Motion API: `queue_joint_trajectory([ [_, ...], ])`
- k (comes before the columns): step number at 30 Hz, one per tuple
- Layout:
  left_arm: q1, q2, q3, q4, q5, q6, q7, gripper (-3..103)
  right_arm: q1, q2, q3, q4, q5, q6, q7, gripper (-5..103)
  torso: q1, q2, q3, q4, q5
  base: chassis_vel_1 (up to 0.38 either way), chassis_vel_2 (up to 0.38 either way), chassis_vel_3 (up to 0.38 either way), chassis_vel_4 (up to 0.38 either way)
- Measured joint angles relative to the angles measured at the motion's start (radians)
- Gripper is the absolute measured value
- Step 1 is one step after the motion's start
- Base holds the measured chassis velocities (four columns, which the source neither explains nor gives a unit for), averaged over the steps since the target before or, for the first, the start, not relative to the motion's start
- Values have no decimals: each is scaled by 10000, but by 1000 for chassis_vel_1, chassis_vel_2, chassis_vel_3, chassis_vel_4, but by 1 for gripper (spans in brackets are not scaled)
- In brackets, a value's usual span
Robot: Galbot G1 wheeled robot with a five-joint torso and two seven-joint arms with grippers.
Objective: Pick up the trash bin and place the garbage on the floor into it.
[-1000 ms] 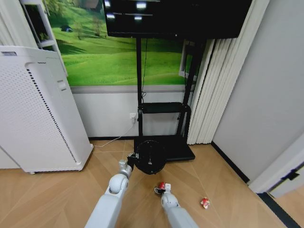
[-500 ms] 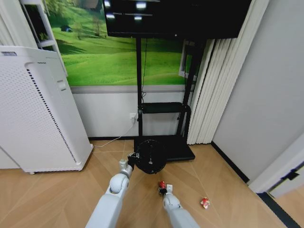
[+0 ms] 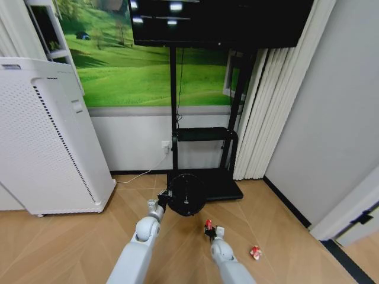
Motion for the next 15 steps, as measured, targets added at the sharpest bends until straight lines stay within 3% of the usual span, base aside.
queue_joint_trajectory([
  [6,-6,-19,-454,63,-18,-15,-32,3,-475,-298,1069,1763,609,-220,491,46,0,0,0,1,1,0,0,0,0],
  [15,-13,-8,-517,228,7,-15,-58,3,-727,-329,2123,3656,949,-284,511,46,0,0,0,1,0,0,0,0,0],
])
